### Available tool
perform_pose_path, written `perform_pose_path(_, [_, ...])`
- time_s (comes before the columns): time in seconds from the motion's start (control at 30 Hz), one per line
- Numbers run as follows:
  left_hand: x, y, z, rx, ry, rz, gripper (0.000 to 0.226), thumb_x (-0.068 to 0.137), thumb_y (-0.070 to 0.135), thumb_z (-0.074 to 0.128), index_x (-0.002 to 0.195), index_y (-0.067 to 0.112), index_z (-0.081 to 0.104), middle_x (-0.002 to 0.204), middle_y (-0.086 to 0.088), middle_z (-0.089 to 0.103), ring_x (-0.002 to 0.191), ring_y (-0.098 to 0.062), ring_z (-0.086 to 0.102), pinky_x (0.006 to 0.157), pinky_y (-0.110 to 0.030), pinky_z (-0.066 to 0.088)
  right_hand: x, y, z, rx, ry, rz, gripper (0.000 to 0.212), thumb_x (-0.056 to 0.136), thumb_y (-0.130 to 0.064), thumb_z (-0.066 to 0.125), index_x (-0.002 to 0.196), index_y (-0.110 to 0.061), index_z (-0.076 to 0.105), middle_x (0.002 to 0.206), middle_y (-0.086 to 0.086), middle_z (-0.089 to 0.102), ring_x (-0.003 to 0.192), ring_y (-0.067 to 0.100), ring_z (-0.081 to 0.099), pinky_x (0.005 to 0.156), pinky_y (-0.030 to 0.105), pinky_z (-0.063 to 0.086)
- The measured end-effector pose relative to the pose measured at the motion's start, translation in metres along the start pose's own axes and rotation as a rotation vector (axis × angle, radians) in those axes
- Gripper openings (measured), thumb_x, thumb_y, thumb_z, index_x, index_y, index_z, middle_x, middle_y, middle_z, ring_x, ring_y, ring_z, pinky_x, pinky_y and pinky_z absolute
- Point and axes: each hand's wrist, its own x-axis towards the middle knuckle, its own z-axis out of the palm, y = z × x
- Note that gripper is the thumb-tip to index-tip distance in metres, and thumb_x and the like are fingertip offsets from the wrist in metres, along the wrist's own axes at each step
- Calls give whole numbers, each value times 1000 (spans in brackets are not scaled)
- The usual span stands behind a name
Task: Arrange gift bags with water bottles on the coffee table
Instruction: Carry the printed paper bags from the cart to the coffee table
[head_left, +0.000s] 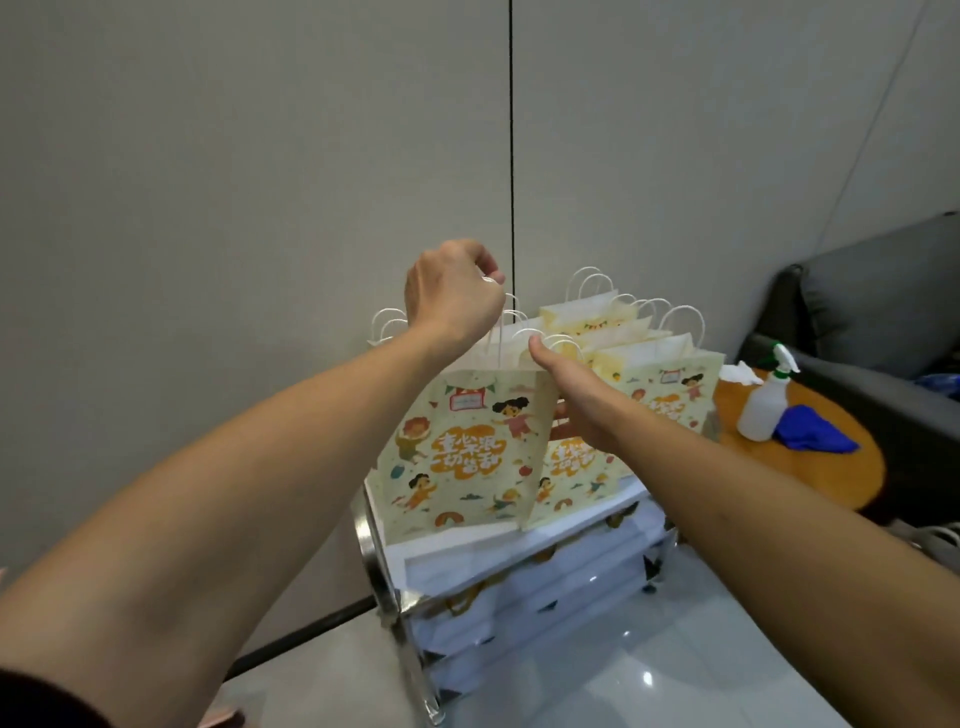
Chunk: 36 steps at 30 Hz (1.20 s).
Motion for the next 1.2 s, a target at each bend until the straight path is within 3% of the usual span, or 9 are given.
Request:
perform_pose_path(0.1, [-8, 35, -4, -32, -1, 57, 8, 90, 28, 70, 93, 24, 76, 96, -1, 73, 87, -19, 59, 74, -25, 42, -27, 0, -24, -10, 11, -19, 74, 87, -86, 35, 129, -31, 61, 119, 2, 72, 107, 29, 69, 91, 52, 55])
perform_pose_path(0.2, [-17, 73, -2, -56, -11, 117, 7, 89, 26, 70, 92, 25, 76, 94, -1, 73, 90, -20, 63, 76, -27, 47, -55, 0, -55, -15, 41, -30, 87, 77, -94, 35, 130, -30, 61, 118, 3, 73, 109, 31, 69, 95, 57, 53])
perform_pose_path(0.43, [-67, 197, 38, -133, -54, 273, 8, 91, 27, 70, 95, 24, 75, 93, 2, 69, 88, -17, 58, 75, -28, 41, -137, 25, -166, 23, 152, -52, 83, 80, -91, 39, 131, -28, 59, 119, 7, 72, 109, 32, 68, 94, 56, 53])
perform_pose_path(0.53, [-100, 258, 66, -176, -132, 319, 7, 90, 27, 70, 94, 24, 76, 85, 3, 67, 87, -18, 60, 74, -27, 40, -182, 51, -226, 66, 219, -42, 69, 88, -83, 38, 122, -29, 64, 112, 4, 75, 107, 30, 68, 86, 52, 55])
perform_pose_path(0.63, [-138, 321, 103, -219, -224, 361, 7, 90, 26, 70, 93, 24, 76, 84, 4, 66, 86, -19, 61, 73, -27, 41, -230, 80, -288, 104, 303, -14, 69, 86, -82, 42, 124, -29, 64, 114, 5, 75, 108, 30, 68, 92, 54, 54])
perform_pose_path(0.83, [-225, 448, 177, -330, -410, 484, 4, 89, 27, 71, 90, 25, 74, 87, 3, 68, 87, -20, 61, 73, -29, 44, -335, 144, -406, 176, 573, 67, 66, 87, -80, 46, 117, -25, 68, 105, 4, 77, 106, 30, 70, 102, 58, 48])
perform_pose_path(0.97, [-295, 534, 218, -439, -545, 640, 5, 90, 29, 71, 93, 26, 73, 90, 5, 68, 88, -18, 61, 75, -32, 47, -417, 188, -466, 230, 773, 115, 58, 96, -69, 43, 115, -20, 67, 95, 5, 78, 95, 27, 74, 97, 53, 53])
perform_pose_path(1.2, [-439, 664, 272, -612, -832, 908, 3, 91, 26, 69, 92, 27, 71, 91, 5, 66, 92, -18, 61, 77, -32, 48, -557, 283, -531, 385, 1136, 202, 55, 97, -67, 44, 122, -21, 63, 99, 5, 78, 98, 31, 73, 93, 53, 55])
